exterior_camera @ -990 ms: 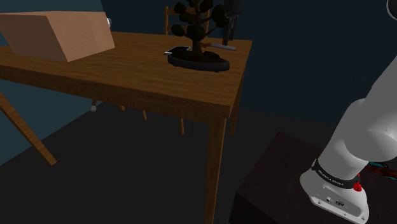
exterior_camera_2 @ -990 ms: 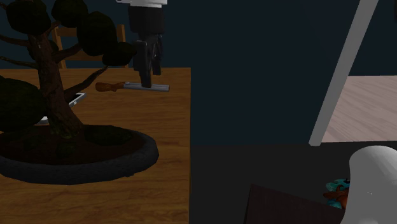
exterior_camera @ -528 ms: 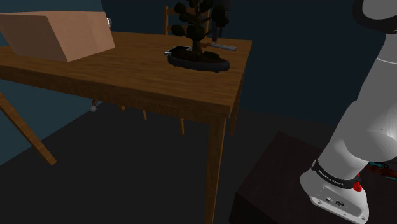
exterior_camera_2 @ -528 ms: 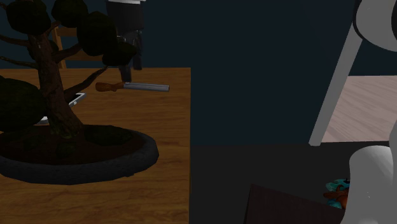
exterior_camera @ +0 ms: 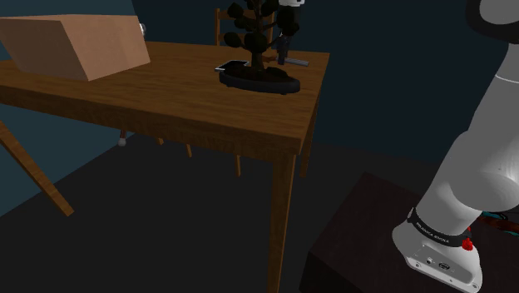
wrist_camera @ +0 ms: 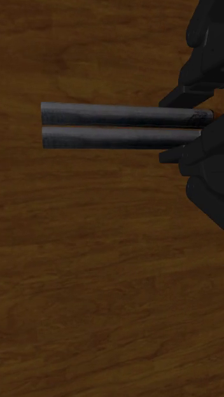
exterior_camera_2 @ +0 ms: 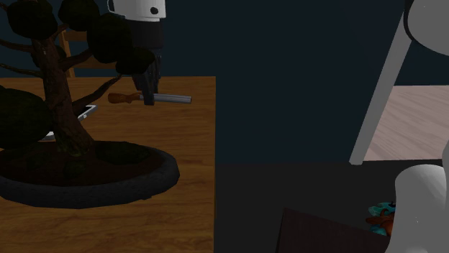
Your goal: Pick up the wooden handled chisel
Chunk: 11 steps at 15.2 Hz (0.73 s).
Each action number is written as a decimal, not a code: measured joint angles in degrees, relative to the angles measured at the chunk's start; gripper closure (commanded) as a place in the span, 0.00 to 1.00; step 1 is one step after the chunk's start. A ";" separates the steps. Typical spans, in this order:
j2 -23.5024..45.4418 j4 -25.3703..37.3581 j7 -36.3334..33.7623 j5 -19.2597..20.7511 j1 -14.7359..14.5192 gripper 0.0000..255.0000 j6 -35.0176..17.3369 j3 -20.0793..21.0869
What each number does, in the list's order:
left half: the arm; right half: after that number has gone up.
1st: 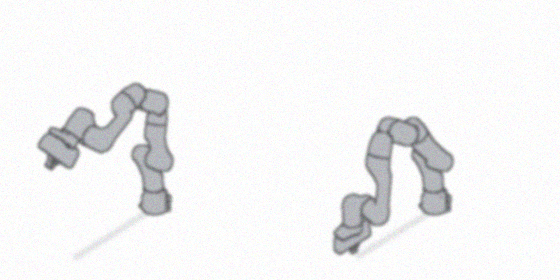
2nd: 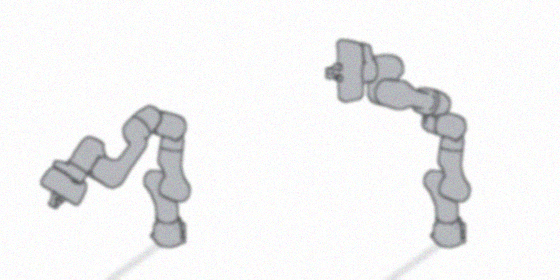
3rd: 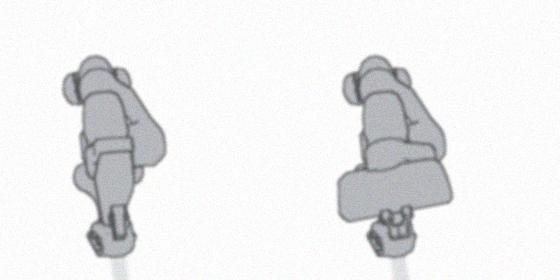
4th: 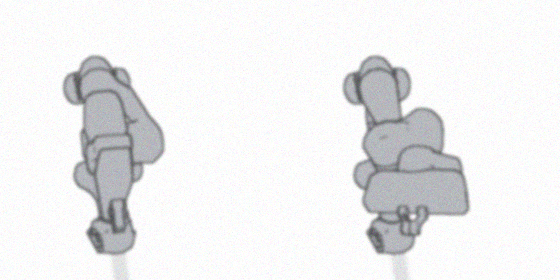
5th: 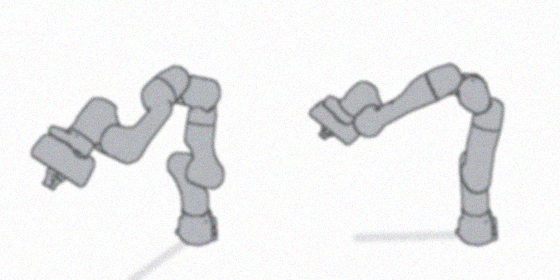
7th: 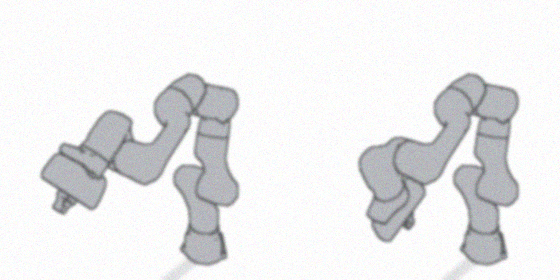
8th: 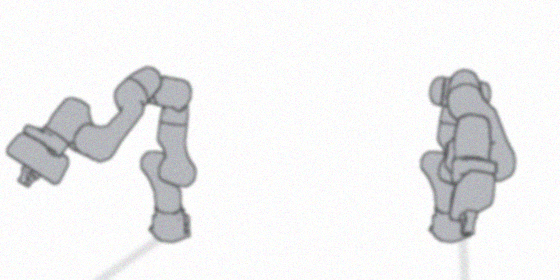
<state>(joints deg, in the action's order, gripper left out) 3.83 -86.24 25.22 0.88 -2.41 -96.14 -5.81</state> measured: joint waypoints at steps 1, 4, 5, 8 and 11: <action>0.00 -0.02 -0.01 0.00 0.00 1.00 -0.03 0.00; -0.02 -0.05 -0.02 0.00 -0.01 1.00 -0.06 0.01; -0.02 -0.04 -0.02 0.00 -0.02 1.00 -0.06 0.02; -0.09 -0.15 -0.01 0.00 -0.01 1.00 -0.11 0.01; 0.36 2.10 0.05 -0.03 0.02 1.00 1.71 -0.01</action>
<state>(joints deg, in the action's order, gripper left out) 4.19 -84.14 25.28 0.85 -2.39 -94.42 -5.83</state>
